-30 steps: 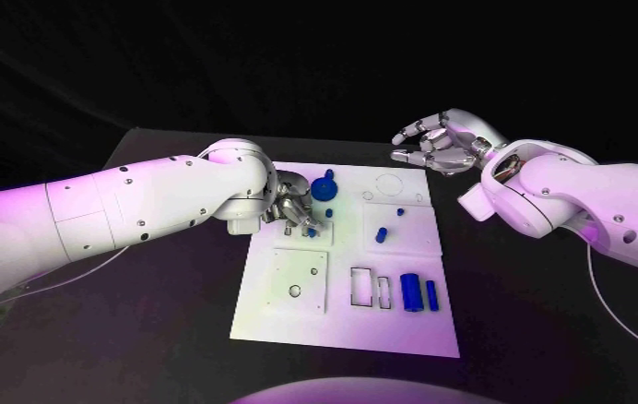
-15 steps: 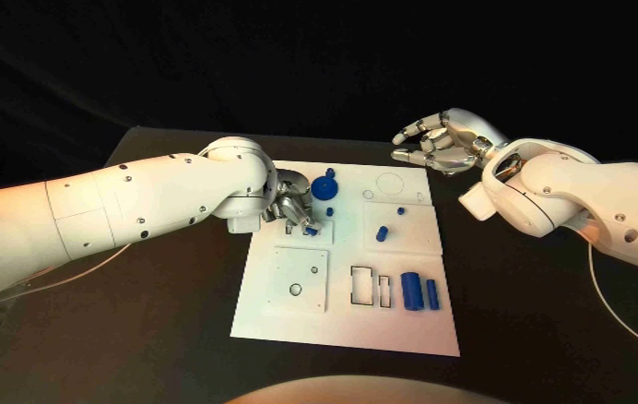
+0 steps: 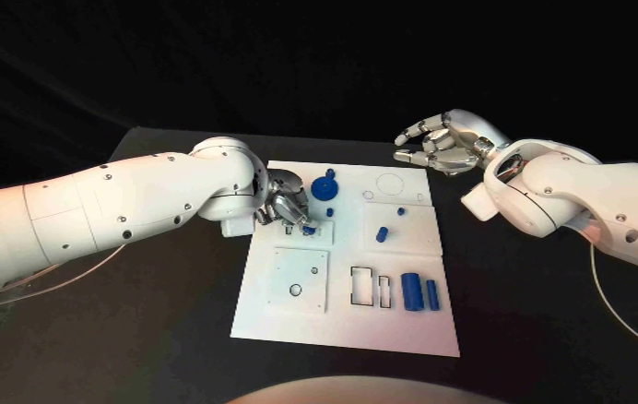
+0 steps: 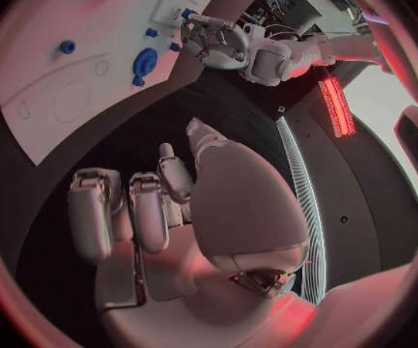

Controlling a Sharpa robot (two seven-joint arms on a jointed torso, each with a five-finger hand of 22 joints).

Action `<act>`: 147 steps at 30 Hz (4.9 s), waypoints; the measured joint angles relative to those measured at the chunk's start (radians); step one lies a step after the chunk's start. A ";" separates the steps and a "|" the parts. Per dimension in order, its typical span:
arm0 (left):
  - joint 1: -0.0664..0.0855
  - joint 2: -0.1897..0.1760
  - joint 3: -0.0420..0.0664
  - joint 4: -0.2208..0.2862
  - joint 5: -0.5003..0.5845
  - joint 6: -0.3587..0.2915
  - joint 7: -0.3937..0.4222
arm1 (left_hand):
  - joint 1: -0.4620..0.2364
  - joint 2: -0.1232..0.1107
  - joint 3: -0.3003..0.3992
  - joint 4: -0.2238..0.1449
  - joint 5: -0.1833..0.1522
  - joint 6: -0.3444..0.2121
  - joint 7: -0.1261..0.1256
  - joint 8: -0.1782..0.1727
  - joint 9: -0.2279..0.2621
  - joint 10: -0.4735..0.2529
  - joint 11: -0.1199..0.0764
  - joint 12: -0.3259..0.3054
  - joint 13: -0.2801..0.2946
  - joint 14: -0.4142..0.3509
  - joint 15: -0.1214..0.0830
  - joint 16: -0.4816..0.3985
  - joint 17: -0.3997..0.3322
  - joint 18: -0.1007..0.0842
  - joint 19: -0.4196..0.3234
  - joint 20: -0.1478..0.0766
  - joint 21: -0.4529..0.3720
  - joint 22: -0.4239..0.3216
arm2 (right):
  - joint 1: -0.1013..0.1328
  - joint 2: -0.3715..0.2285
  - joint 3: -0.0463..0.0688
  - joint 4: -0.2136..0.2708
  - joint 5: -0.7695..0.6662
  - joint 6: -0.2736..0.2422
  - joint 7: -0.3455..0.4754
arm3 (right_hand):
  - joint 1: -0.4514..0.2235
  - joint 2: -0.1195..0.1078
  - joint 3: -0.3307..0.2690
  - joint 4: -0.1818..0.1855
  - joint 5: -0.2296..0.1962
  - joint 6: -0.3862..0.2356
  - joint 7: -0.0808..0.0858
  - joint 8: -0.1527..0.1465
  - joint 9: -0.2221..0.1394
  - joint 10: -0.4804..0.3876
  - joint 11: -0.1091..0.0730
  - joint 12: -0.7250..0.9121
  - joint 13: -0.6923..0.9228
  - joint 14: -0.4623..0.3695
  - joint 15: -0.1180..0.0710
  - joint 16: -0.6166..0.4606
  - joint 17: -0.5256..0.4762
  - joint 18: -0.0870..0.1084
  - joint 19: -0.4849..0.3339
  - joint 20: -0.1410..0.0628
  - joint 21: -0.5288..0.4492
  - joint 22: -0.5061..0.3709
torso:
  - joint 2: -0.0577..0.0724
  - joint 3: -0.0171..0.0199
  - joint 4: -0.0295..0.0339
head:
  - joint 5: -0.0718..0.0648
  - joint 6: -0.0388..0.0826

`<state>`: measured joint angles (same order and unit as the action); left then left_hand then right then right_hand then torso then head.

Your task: Assemble the parts on the task board

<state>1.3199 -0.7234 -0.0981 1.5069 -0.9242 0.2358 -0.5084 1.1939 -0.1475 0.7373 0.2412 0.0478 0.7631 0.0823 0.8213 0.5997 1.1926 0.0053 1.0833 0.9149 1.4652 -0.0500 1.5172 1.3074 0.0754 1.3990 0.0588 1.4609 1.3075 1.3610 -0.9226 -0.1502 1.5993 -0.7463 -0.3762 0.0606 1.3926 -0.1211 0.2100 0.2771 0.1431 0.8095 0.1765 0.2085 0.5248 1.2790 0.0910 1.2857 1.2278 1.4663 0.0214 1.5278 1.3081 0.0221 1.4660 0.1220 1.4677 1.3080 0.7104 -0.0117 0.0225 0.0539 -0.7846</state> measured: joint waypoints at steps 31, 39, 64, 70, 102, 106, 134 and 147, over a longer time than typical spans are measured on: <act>-0.059 -0.055 -0.004 0.098 -0.167 -0.214 0.011 | -0.096 -0.075 0.070 -0.010 0.193 0.033 -0.025 0.054 0.000 0.102 -0.027 0.113 0.112 0.000 -0.021 0.009 0.000 -0.014 0.031 -0.023 0.023 0.001 | -0.002 -0.009 -0.002 -0.015 -0.010 0.001 0.000 | 0.000 0.000 0.000 0.000 0.004 0.000 0.000 0.000 0.000 0.000 0.000 -0.004 -0.005 0.000 0.000 0.000 0.000 0.000 0.000 0.000 -0.008 0.000 | 0.000 -0.0003 -0.0003 | 0.007 -0.005; -0.061 -0.048 -0.004 0.090 -0.187 -0.211 0.010 | -0.110 -0.077 0.070 -0.010 0.222 0.036 -0.025 0.062 0.102 0.103 -0.028 0.117 0.114 0.000 -0.021 0.009 0.000 -0.014 0.034 -0.026 0.023 0.001 | -0.003 -0.009 -0.002 -0.015 -0.013 0.002 -0.001 | 0.000 0.000 0.000 0.000 0.004 0.000 0.000 0.000 0.000 0.000 0.000 -0.004 -0.005 0.000 0.000 0.000 0.000 0.000 0.000 0.000 -0.008 -0.001 | 0.001 -0.0003 -0.0011 | 0.008 -0.008; -0.061 -0.031 -0.004 0.067 -0.226 -0.167 0.005 | -0.135 -0.083 0.098 -0.037 0.238 0.044 -0.029 0.071 0.136 0.121 -0.032 0.136 0.133 0.000 -0.029 0.014 0.000 -0.014 0.038 -0.030 0.026 0.000 | -0.006 -0.011 -0.002 -0.012 -0.019 0.009 -0.005 | 0.000 0.000 -0.003 0.003 0.004 0.000 0.000 0.000 0.000 -0.004 -0.004 -0.004 -0.007 0.000 0.000 -0.004 -0.001 0.000 0.000 0.000 -0.012 0.000 | 0.002 0.0004 -0.0010 | 0.009 -0.014; -0.061 -0.026 -0.004 0.065 -0.237 -0.166 0.004 | -0.135 -0.083 0.098 -0.037 0.242 0.044 -0.028 0.071 0.137 0.121 -0.032 0.136 0.135 0.000 -0.029 0.014 0.001 -0.014 0.038 -0.030 0.026 0.000 | -0.006 -0.012 -0.002 -0.010 -0.019 0.009 -0.005 | -0.003 0.003 -0.003 0.003 0.004 0.000 0.000 0.000 0.000 -0.004 -0.003 -0.004 -0.007 0.000 0.000 -0.004 -0.001 0.000 0.000 0.000 -0.012 0.000 | 0.002 0.0004 -0.0015 | 0.009 -0.014; -0.062 -0.016 -0.003 0.056 -0.254 -0.125 0.000 | -0.146 -0.071 0.095 -0.040 0.242 0.046 -0.027 0.090 0.188 0.134 -0.037 0.152 0.148 0.004 -0.032 0.022 0.000 -0.014 0.041 -0.034 0.031 0.000 | -0.007 -0.015 -0.002 -0.008 -0.020 0.013 -0.006 | -0.004 0.004 -0.003 0.003 0.004 0.000 0.000 0.000 0.000 -0.003 -0.003 -0.004 -0.007 0.000 0.000 -0.004 -0.001 0.000 0.000 0.000 -0.012 0.000 | 0.001 0.0004 -0.0012 | 0.010 -0.021; -0.063 -0.014 -0.003 0.055 -0.258 -0.123 0.000 | -0.146 -0.071 0.095 -0.040 0.242 0.047 -0.025 0.091 0.189 0.137 -0.041 0.152 0.148 0.004 -0.032 0.022 0.000 -0.014 0.041 -0.034 0.031 0.000 | -0.007 -0.015 -0.002 -0.008 -0.021 0.014 -0.006 | -0.004 0.004 -0.003 0.003 0.004 0.000 0.000 0.000 -0.001 -0.003 -0.003 -0.004 -0.007 0.000 0.000 -0.004 -0.001 0.000 0.000 0.000 -0.012 0.000 | 0.001 0.0003 -0.0016 | 0.009 -0.021; -0.072 -0.086 0.007 0.124 -0.226 -0.243 0.001 | -0.151 -0.069 0.095 -0.040 0.245 0.047 -0.025 0.097 0.188 0.141 -0.044 0.161 0.157 0.000 -0.036 0.023 0.000 -0.014 0.045 -0.037 0.031 0.000 | -0.008 -0.024 -0.002 -0.005 -0.022 0.015 -0.007 | -0.008 0.008 -0.006 0.006 0.004 0.003 -0.003 0.004 -0.001 -0.003 -0.003 -0.004 -0.007 0.000 0.000 -0.004 -0.001 0.000 0.000 0.000 -0.016 0.000 | 0.001 0.0008 -0.0010 | 0.006 -0.019; -0.124 -0.119 0.006 0.171 -0.240 -0.393 0.005 | -0.151 -0.068 0.095 -0.040 0.245 0.047 -0.025 0.102 0.188 0.159 -0.048 0.179 0.177 0.003 -0.039 0.026 0.000 -0.030 0.058 -0.039 0.039 0.000 | -0.009 -0.026 -0.002 -0.006 -0.022 0.015 -0.007 | -0.008 0.008 -0.006 0.006 0.004 0.003 -0.003 0.004 -0.001 -0.003 -0.003 -0.004 -0.007 0.000 0.000 -0.004 0.000 0.000 0.000 0.000 -0.016 0.000 | 0.000 0.0017 0.0009 | 0.006 -0.023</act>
<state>1.1955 -0.8421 -0.0921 1.6776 -1.1639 -0.1567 -0.5034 1.0429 -0.2157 0.8321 0.2013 0.2930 0.8106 0.0570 0.9232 0.7882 1.3516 -0.0429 1.2628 1.0916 1.4687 -0.0893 1.5434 1.3076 0.0454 1.4568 0.0198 1.5000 1.3073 1.3525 -0.9491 -0.1523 1.5932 -0.7683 -0.3613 0.0538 1.3844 -0.1130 0.2044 0.2828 0.1471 0.8130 0.1730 0.2123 0.5242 1.2756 0.0876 1.2817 1.2208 1.4663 0.0215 1.5238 1.3081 0.0221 1.4660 0.1220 1.4520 1.3080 0.7105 -0.0100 0.0234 0.0602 -0.8074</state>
